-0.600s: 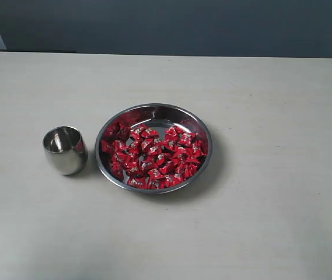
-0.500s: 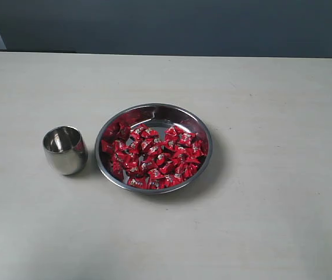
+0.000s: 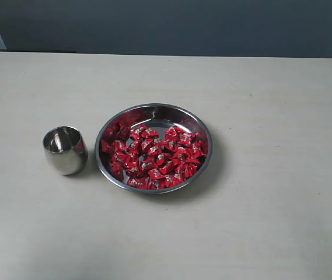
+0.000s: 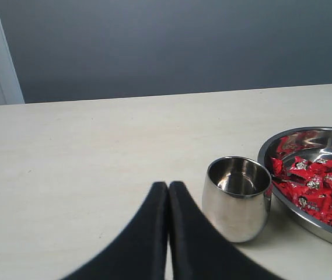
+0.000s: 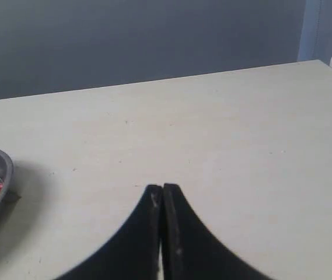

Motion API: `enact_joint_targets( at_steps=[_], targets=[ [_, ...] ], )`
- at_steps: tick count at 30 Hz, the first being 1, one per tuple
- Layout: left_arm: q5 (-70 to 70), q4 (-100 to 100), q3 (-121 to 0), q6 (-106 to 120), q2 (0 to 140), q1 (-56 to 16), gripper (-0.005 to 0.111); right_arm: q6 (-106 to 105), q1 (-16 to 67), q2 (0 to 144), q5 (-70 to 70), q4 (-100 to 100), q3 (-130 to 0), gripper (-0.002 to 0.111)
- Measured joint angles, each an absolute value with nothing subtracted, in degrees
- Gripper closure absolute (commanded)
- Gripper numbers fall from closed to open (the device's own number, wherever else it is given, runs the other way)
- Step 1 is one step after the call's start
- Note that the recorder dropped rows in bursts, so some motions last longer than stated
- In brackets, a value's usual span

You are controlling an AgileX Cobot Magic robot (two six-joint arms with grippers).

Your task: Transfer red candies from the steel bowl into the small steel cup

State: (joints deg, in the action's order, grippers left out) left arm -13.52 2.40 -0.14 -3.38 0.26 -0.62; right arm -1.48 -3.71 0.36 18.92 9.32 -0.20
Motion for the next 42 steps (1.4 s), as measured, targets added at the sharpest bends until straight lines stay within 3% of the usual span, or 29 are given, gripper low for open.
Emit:
enact_joint_targets(
  at_steps=[6,19,24,28,31,36,42],
  targets=[
    [-13.5,2.4,-0.1,-3.4,0.3,-0.6,0.106,-1.5,-3.7,0.4,11.6,8.6,-0.1,0.108],
    [-13.5,2.4,-0.1,-3.4,0.3,-0.6,0.106,6.4,-3.7,0.3,-25.8,11.2,-0.1,0.108],
    [-13.5,2.4,-0.1,-3.4,0.3,-0.6,0.106,27.5,-3.7,0.3,-26.7,12.2,-0.1,0.108],
    [-13.5,2.4,-0.1,-3.4,0.3,-0.6,0.106,48.1,-3.7,0.2,-18.4,10.3,-0.1,0.108],
    [-13.5,2.4,-0.1,-3.4,0.3,-0.6,0.106,59.9,-3.7,0.2,-12.0,0.9,-0.1,0.108],
    [-13.5,2.4,-0.1,-3.4,0.3,-0.6,0.106,66.6,-3.5,0.7,-19.2,-26.5,-1.9,0.108],
    [-13.5,2.4,-0.1,-3.4,0.3,-0.6,0.106,70.4,-3.5,16.4,-17.2,-53.3,-16.3,0.108]
  ],
)
